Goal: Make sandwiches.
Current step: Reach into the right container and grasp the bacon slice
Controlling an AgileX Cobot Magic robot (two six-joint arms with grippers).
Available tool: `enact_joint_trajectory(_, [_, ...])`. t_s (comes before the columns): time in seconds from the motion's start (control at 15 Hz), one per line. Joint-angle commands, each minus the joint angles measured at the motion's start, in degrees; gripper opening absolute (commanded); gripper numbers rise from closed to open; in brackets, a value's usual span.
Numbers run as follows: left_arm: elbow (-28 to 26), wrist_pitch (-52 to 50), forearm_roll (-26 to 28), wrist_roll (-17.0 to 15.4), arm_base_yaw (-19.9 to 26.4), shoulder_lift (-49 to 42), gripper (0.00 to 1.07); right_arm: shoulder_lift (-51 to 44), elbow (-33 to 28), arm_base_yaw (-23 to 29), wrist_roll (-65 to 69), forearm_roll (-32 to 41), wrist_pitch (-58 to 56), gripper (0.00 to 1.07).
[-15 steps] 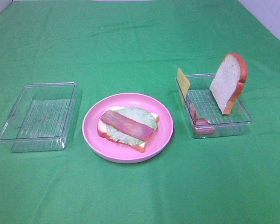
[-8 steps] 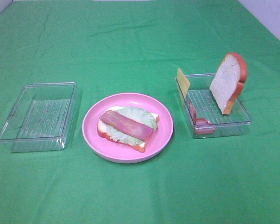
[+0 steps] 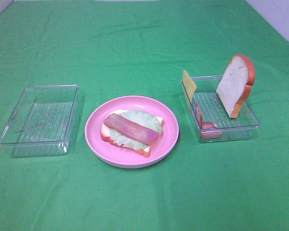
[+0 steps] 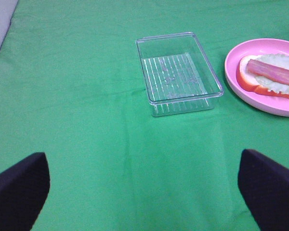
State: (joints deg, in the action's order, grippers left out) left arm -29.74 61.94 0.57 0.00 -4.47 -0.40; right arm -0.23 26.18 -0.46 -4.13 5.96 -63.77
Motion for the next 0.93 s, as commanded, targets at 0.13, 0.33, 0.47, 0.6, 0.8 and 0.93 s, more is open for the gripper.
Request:
enact_joint_trajectory(0.13, [0.1,-0.2,0.3,-0.4,4.6,-1.0,1.01,-1.4,-0.2,-0.2,0.0,-0.2,0.6,0.95])
enact_joint_trajectory(0.33, [0.1,-0.2,0.3,-0.4,10.7,-1.0,1.01,-1.4,-0.2,-0.2,0.0,-0.2,0.6,0.95])
enact_joint_trajectory(0.47, [0.1,-0.2,0.3,-0.4,10.7,-1.0,1.01,-1.4,-0.2,-0.2,0.0,-0.2,0.6,0.95])
enact_joint_trajectory(0.6, [0.1,-0.2,0.3,-0.4,10.7,-1.0,1.01,-1.4,-0.2,-0.2,0.0,-0.2,0.6,0.95])
enact_joint_trajectory(0.8, [0.1,-0.2,0.3,-0.4,10.7,-0.7,1.01,-1.4,-0.2,-0.2,0.0,-0.1,0.6,0.95])
enact_joint_trajectory(0.93, [0.1,-0.2,0.3,-0.4,10.7,-0.7,1.01,-1.4,-0.2,-0.2,0.0,0.0,0.7,0.95])
